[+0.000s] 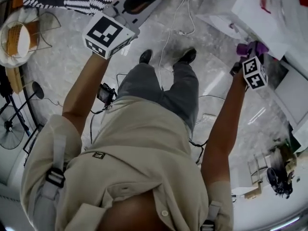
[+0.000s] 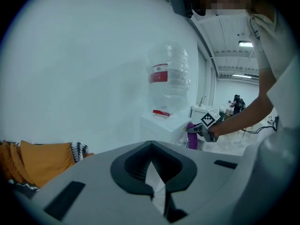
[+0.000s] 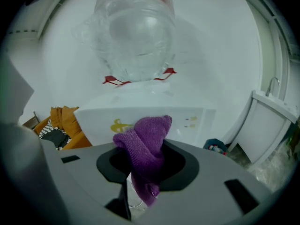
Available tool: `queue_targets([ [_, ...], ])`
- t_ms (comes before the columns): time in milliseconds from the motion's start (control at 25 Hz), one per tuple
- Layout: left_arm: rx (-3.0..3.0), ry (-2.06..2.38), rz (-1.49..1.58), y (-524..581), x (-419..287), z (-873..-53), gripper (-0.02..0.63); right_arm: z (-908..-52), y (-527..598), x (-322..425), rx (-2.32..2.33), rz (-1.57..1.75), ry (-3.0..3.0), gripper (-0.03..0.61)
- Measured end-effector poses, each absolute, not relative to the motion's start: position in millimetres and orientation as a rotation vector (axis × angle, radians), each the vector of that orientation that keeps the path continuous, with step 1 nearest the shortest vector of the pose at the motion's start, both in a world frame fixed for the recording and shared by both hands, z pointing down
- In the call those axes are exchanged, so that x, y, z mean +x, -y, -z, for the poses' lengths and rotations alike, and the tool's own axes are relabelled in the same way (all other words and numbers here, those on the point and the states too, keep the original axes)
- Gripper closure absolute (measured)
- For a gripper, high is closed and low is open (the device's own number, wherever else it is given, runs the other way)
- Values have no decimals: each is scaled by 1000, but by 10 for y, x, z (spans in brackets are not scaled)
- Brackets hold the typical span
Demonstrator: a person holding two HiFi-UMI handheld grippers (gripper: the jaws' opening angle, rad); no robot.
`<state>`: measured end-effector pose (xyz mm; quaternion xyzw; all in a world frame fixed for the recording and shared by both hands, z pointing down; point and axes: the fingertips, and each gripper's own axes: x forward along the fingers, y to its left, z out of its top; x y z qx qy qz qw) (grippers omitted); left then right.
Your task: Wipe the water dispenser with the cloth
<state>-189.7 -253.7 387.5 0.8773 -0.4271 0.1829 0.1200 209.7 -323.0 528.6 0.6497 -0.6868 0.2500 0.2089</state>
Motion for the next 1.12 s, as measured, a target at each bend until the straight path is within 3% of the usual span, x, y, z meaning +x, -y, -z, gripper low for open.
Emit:
queue_targets([
  [280, 2575, 1250, -488, 2307, -2073, -3422, 598, -4684, 2977, 1418, 1657, -611, 2054, 446],
  [600, 2651, 1225, -364, 2116, -2003, -2605, 598, -3274, 2485, 893, 1549, -370, 2283, 448],
  [1120, 2901, 1048, -248, 1398, -1606, -1427, 598, -1316, 1354, 796, 1594, -117, 2436, 469],
])
